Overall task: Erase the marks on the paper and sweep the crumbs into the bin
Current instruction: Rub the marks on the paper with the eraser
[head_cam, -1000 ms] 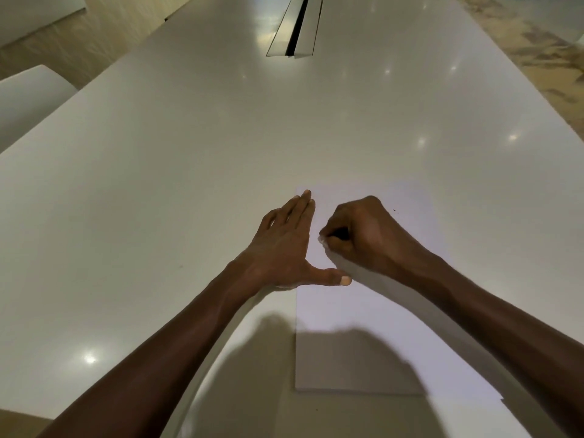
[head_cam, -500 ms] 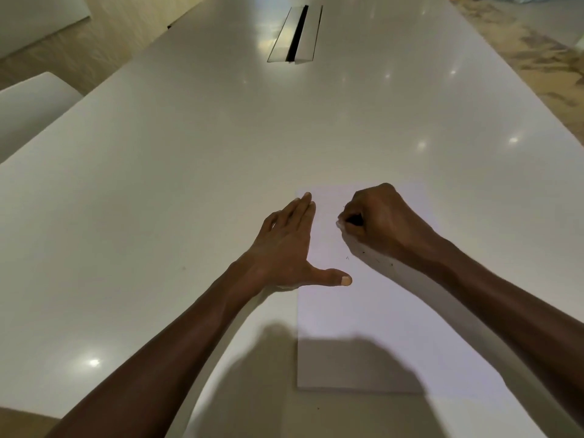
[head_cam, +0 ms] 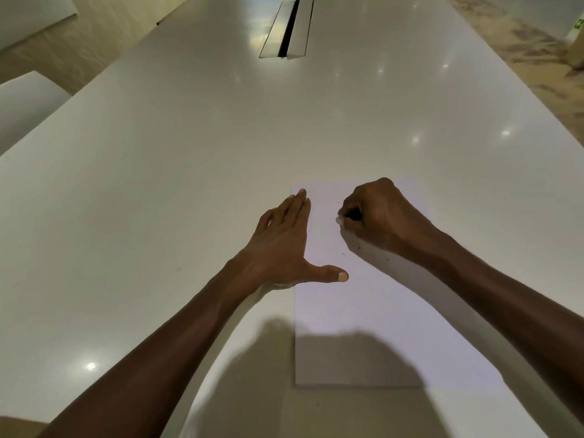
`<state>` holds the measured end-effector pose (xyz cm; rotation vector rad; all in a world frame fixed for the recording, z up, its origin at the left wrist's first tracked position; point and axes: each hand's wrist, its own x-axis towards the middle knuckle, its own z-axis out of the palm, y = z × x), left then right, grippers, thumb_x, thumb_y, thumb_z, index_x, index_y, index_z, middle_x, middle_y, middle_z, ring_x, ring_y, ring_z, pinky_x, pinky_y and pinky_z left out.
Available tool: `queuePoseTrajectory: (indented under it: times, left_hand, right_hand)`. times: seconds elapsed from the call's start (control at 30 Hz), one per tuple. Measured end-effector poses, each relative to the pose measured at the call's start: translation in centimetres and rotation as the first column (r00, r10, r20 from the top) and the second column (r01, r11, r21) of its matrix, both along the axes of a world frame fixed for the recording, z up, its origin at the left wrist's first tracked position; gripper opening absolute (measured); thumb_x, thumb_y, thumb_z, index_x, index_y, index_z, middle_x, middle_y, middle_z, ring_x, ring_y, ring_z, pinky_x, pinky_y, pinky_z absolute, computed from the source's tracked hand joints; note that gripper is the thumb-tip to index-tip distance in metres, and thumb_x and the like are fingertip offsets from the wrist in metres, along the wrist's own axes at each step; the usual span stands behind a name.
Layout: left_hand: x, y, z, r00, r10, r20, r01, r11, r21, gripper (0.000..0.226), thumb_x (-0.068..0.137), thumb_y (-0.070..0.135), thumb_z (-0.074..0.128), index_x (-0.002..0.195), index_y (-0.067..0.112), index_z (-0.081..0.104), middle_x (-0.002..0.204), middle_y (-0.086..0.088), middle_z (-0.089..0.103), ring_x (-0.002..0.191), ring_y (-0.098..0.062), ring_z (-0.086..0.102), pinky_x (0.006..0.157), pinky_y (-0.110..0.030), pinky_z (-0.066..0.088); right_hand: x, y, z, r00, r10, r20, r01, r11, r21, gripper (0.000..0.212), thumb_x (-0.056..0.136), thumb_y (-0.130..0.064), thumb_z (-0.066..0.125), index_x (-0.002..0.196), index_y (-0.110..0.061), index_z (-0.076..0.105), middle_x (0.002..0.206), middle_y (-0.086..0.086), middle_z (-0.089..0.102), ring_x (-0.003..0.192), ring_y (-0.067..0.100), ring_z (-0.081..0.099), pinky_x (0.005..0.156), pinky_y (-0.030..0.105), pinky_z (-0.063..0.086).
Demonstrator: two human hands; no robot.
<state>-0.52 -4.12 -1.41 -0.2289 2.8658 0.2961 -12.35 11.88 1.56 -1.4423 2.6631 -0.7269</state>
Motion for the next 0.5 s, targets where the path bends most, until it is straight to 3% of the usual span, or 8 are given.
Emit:
queuePoseTrajectory:
  times: [0.13,0.3,0.4,0.5]
  left_hand:
    - [0.0,0.0,0.0,1.000,-0.005,0.005,0.005,1.000,-0.004,0.143,0.059,0.099,0.041,0.154,0.011,-0.020,0.161,0.002,-0.030,0.149,-0.013,-0.024,0.123,-0.041,-0.004]
    - [0.1,0.2,0.1,1.000,0.001,0.003,-0.001,1.000,0.009,0.143,0.060,0.097,0.044,0.154,0.011,-0.020,0.161,0.003,-0.031,0.149,-0.013,-0.024,0.123,-0.041,-0.005]
    - [0.1,0.1,0.1,1.000,0.004,-0.005,-0.004,1.000,0.017,0.143,0.059,0.097,0.044,0.154,0.012,-0.020,0.161,0.003,-0.030,0.149,-0.013,-0.023,0.123,-0.040,-0.005]
    - [0.1,0.0,0.1,1.000,0.001,-0.006,-0.001,1.000,0.014,0.143,0.059,0.098,0.043,0.154,0.012,-0.019,0.161,0.002,-0.029,0.149,-0.013,-0.022,0.123,-0.041,-0.003]
  right_hand:
    - [0.6,0.6,0.6,0.995,-0.005,0.104,-0.003,0.997,0.078,0.016,0.082,-0.005,0.064,0.084,-0.009,0.079,0.083,0.001,0.077,0.071,0.013,0.068,0.058,0.011,0.043]
    - [0.4,0.6,0.9,0.978,-0.114,0.172,0.101,0.992,0.082,0.019,0.079,-0.007,0.062,0.080,-0.014,0.079,0.080,-0.002,0.075,0.072,0.014,0.069,0.067,0.026,0.058]
    - [-0.6,0.0,0.6,0.977,-0.129,0.169,0.122,0.991,0.052,0.017,0.077,-0.008,0.062,0.075,-0.014,0.078,0.078,-0.002,0.075,0.070,0.014,0.070,0.068,0.033,0.061]
    - [-0.8,0.3,0.5,0.996,-0.032,0.084,0.028,0.999,0.043,0.015,0.079,-0.007,0.064,0.076,-0.011,0.078,0.074,-0.004,0.073,0.070,0.015,0.068,0.064,0.025,0.055]
